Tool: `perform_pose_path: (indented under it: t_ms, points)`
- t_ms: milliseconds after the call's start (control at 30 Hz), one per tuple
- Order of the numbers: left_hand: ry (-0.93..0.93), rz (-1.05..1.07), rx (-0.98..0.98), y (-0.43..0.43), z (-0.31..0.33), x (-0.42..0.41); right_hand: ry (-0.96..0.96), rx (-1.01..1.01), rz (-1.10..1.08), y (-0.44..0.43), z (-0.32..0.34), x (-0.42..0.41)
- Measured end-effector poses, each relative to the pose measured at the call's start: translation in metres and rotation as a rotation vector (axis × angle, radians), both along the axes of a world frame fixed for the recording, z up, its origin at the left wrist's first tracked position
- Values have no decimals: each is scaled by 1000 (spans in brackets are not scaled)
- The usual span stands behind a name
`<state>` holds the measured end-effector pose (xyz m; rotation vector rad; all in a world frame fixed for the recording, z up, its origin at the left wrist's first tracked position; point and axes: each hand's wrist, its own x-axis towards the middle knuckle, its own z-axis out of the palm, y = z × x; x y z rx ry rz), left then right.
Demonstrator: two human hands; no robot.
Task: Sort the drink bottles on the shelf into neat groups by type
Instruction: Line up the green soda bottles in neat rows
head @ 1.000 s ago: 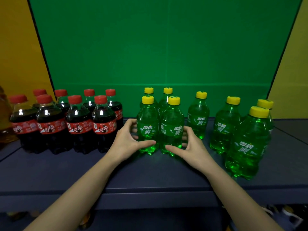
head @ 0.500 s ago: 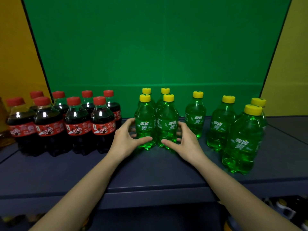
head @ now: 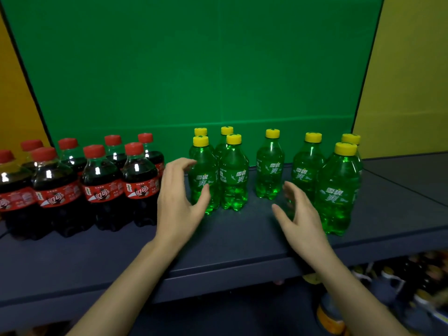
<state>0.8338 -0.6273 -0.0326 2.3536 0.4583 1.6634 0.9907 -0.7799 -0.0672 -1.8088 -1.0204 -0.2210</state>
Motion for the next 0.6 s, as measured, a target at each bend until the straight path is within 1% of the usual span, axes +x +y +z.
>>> perform_pose_path:
  t_ms: [67, 133, 200, 267, 367, 467, 600]
  points:
    - [38, -100, 74, -13, 2, 4, -18, 0, -21, -15, -7, 0]
    - [134, -205, 77, -29, -1, 13, -31, -22, -17, -22, -9, 2]
    - [251, -271, 15, -42, -5, 27, -18, -26, -14, -26, -7, 7]
    - [327, -306, -86, -51, -10, 43, 10, -11, 6, -30, -3, 15]
    - [406, -297, -245, -55, -12, 69, 37, -18, 45, -36, 1, 30]
    - [463, -268, -369, -58, -13, 94, 24, -16, 37, -40, 3, 45]
    - [458, -205, -494, -59, -10, 126, -52, -13, 4, -43, 6, 63]
